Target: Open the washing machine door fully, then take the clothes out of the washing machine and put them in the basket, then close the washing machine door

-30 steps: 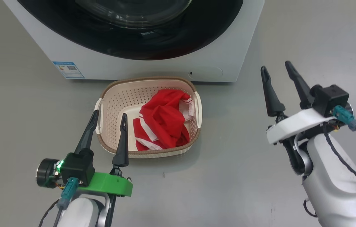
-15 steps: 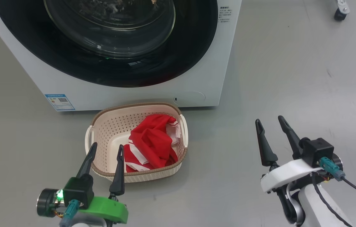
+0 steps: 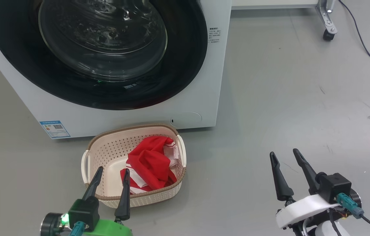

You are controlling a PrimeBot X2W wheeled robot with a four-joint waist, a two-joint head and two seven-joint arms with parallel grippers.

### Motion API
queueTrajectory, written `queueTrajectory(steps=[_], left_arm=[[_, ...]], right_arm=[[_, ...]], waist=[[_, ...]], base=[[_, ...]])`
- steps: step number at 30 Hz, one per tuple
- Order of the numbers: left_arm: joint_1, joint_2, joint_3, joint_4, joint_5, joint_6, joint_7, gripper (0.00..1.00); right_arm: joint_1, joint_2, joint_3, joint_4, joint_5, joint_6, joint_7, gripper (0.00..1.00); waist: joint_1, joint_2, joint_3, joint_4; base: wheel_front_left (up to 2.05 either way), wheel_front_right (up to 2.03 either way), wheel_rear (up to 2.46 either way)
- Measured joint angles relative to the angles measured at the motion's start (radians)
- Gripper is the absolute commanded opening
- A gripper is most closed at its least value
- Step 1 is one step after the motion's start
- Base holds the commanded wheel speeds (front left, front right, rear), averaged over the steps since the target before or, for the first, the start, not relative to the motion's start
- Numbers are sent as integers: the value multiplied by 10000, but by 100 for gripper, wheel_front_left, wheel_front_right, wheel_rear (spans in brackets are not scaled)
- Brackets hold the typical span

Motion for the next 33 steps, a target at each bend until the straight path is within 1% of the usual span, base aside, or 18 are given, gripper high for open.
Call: queueTrajectory(steps=[3,10,33], left_arm=[[25,0,-15,0,0,-4,0,100],[129,36,-12,-15,-2,-4,0,100],[157,104,-40,-117,-2,-4,17,100]], right_arm=[[215,21,-105,-224,-2,-94,0,100],[623,81,-188,-568,-121,-176,0,100],[1101,213,-311,-1229,-422,-178,0,100]], waist=[[0,0,-60,-31],[0,0,-121,-39],[0,0,-80,-125]], base=[[0,0,0],[0,0,0],[0,0,0]])
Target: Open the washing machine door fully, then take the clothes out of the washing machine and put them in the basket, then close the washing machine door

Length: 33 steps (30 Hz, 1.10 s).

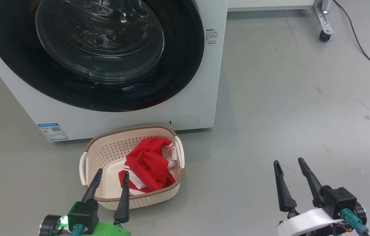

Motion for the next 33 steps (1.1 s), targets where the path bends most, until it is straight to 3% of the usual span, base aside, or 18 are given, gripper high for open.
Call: queueTrajectory(steps=[15,16,23,33], left_arm=[[1,0,-82,-4,2,0,31,100],[3,-6,-90,19,2,0,31,0],[244,-44,-182,443,-48,0,31,0],[387,-67,-69,238,-1294,-234,75,0]], right_arm=[[164,65,-50,-92,-17,19,0,100],[165,77,-46,-69,-15,23,0,0],[369,140,0,408,84,19,12,0],[376,155,-36,265,1292,98,38,0]], waist=[[0,0,-48,-37],[0,0,-55,-41],[0,0,-56,-42],[0,0,-86,-23]], base=[[0,0,0],[0,0,0],[0,0,0],[0,0,0]])
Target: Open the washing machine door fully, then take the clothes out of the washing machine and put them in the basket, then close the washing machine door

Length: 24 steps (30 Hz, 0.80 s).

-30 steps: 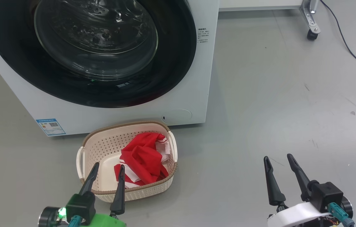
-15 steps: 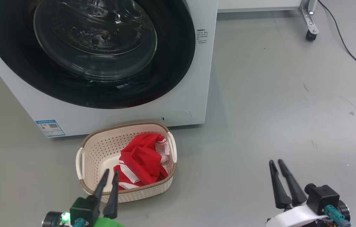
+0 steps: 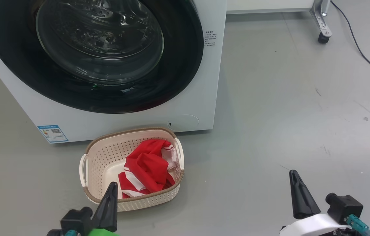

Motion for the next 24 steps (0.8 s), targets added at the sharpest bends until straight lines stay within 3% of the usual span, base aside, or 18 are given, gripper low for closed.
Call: queueTrajectory(steps=[24], left_arm=[[-33,17,918,-17,-3480,-437,786,0]], right_arm=[[-191,-46,-802,102,3386,84,817,0]], waist=[[0,0,-72,40]], base=[[0,0,0]])
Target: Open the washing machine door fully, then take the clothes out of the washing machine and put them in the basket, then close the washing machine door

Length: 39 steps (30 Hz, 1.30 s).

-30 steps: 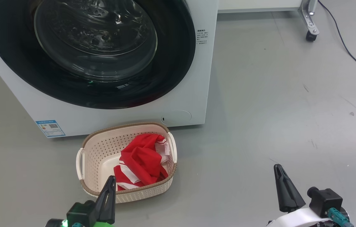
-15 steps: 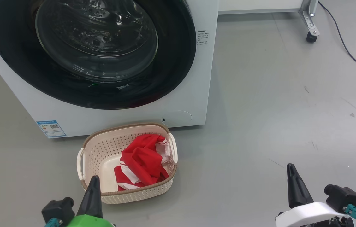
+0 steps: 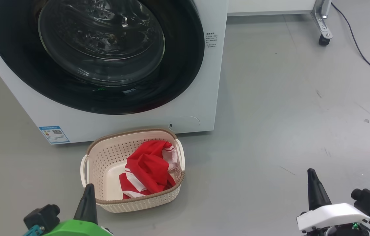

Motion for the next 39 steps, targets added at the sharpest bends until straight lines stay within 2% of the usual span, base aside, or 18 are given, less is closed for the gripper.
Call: queueTrajectory(steps=[39], left_arm=[[-509,174,1262,445,-5204,-913,1124,0]], right_arm=[[-915,-242,-1049,704,5214,360,1141,0]], waist=[[0,0,-139,62]], base=[[0,0,0]])
